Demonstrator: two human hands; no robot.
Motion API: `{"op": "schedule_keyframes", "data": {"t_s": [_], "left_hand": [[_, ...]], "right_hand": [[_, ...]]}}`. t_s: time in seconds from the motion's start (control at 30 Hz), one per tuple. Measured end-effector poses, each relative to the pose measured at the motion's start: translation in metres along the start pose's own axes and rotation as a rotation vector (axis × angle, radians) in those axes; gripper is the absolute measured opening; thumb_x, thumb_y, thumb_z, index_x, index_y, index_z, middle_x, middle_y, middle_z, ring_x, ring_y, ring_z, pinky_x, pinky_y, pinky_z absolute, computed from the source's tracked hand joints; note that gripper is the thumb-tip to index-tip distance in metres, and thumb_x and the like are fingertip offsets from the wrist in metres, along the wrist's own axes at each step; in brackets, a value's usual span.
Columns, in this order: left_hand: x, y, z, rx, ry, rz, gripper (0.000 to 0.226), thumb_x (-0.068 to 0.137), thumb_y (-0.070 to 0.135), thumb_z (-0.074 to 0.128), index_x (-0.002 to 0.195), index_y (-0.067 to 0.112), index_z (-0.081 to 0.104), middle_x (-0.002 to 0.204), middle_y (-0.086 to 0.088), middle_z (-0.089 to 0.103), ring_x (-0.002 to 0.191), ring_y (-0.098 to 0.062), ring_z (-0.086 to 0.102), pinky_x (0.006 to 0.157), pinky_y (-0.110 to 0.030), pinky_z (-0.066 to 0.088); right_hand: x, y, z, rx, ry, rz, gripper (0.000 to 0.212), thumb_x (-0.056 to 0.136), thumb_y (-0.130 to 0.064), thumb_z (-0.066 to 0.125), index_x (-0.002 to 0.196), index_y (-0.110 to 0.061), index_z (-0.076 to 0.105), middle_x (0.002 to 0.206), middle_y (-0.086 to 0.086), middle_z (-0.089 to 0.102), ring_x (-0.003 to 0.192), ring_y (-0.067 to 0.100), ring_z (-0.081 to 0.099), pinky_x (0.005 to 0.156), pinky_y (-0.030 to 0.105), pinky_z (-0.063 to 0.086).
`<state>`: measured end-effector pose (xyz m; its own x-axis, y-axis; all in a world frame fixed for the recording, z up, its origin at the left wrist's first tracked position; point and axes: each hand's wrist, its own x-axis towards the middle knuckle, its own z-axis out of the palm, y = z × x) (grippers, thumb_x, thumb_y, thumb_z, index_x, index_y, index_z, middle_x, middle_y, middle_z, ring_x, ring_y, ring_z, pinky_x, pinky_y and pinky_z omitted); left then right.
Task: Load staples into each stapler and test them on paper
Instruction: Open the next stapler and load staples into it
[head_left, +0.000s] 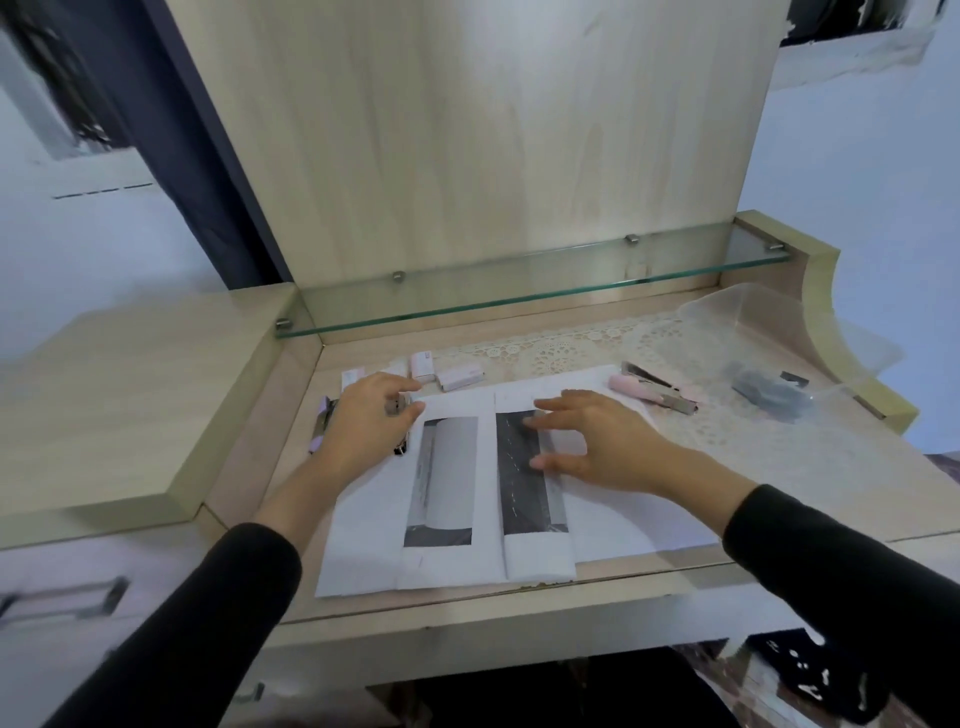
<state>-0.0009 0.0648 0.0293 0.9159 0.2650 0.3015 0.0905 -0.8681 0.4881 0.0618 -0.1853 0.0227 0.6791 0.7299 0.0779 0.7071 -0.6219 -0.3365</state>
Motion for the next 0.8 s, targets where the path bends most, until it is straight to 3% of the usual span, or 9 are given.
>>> {"op": "schedule_keyframes", "data": {"t_s": [0.1, 0.2, 0.4, 0.47, 0.53, 0.63, 0.73, 0.8], "left_hand": [[-0.009, -0.011, -0.005, 0.006, 0.041, -0.068, 0.020, 0.083, 0.015, 0.063, 0.103, 0.011, 0.069, 0.096, -0.007, 0.064, 0.086, -0.022, 0.055, 0.091, -0.040, 0.042], [-0.020, -0.018, -0.010, -0.008, 0.066, -0.101, 0.015, 0.085, 0.009, 0.061, 0.096, 0.007, 0.071, 0.096, -0.012, 0.064, 0.087, -0.027, 0.056, 0.090, -0.038, 0.042], [-0.028, -0.023, -0.012, 0.009, 0.103, -0.191, 0.024, 0.088, 0.015, 0.057, 0.110, 0.010, 0.066, 0.088, -0.008, 0.064, 0.083, -0.021, 0.057, 0.079, -0.026, 0.042], [-0.027, -0.022, -0.008, -0.022, 0.120, -0.221, 0.025, 0.087, 0.017, 0.057, 0.110, 0.010, 0.066, 0.082, -0.004, 0.065, 0.090, -0.022, 0.059, 0.085, -0.026, 0.041], [-0.023, -0.022, -0.003, -0.006, 0.074, -0.245, 0.027, 0.088, 0.023, 0.055, 0.110, 0.011, 0.065, 0.070, 0.001, 0.062, 0.110, -0.024, 0.054, 0.102, -0.030, 0.035], [-0.016, -0.019, 0.003, 0.190, -0.018, -0.230, 0.033, 0.090, 0.037, 0.049, 0.105, 0.011, 0.064, 0.071, -0.005, 0.064, 0.119, -0.021, 0.050, 0.114, -0.035, 0.017], [-0.011, -0.009, 0.005, 0.430, -0.083, -0.237, 0.045, 0.088, 0.053, 0.045, 0.101, 0.014, 0.063, 0.088, -0.006, 0.066, 0.110, -0.022, 0.054, 0.108, -0.037, 0.028], [-0.007, -0.003, 0.006, 0.503, -0.102, -0.266, 0.046, 0.085, 0.057, 0.049, 0.089, 0.013, 0.061, 0.083, -0.004, 0.063, 0.097, -0.023, 0.056, 0.103, -0.037, 0.034]], "right_hand": [[-0.003, -0.002, 0.008, -0.054, -0.057, 0.014, 0.056, 0.084, -0.055, 0.050, 0.134, -0.034, 0.041, 0.149, -0.011, 0.029, 0.139, 0.017, 0.020, 0.112, 0.035, 0.019], [-0.003, 0.001, 0.011, -0.075, -0.075, 0.038, 0.056, 0.085, -0.055, 0.048, 0.136, -0.034, 0.038, 0.150, -0.011, 0.027, 0.140, 0.018, 0.020, 0.114, 0.037, 0.019], [-0.007, 0.012, 0.004, -0.035, -0.099, 0.056, 0.055, 0.085, -0.052, 0.052, 0.136, -0.034, 0.039, 0.150, -0.011, 0.027, 0.139, 0.012, 0.022, 0.110, 0.033, 0.023], [-0.008, 0.014, 0.002, -0.024, -0.101, 0.067, 0.056, 0.084, -0.052, 0.053, 0.135, -0.035, 0.039, 0.150, -0.010, 0.027, 0.138, 0.011, 0.023, 0.108, 0.032, 0.025], [-0.009, 0.016, 0.001, -0.024, -0.102, 0.077, 0.056, 0.084, -0.052, 0.053, 0.135, -0.035, 0.039, 0.150, -0.010, 0.027, 0.138, 0.011, 0.023, 0.108, 0.033, 0.026], [-0.010, 0.016, 0.002, -0.020, -0.094, 0.082, 0.057, 0.083, -0.053, 0.053, 0.136, -0.036, 0.038, 0.150, -0.011, 0.027, 0.138, 0.010, 0.023, 0.107, 0.032, 0.027], [-0.011, 0.016, 0.002, -0.011, -0.082, 0.077, 0.057, 0.083, -0.052, 0.054, 0.136, -0.036, 0.038, 0.150, -0.011, 0.027, 0.137, 0.010, 0.023, 0.106, 0.031, 0.027], [-0.011, 0.016, 0.002, 0.001, -0.075, 0.081, 0.057, 0.082, -0.052, 0.055, 0.135, -0.036, 0.039, 0.149, -0.011, 0.028, 0.137, 0.010, 0.024, 0.106, 0.030, 0.027]]}}
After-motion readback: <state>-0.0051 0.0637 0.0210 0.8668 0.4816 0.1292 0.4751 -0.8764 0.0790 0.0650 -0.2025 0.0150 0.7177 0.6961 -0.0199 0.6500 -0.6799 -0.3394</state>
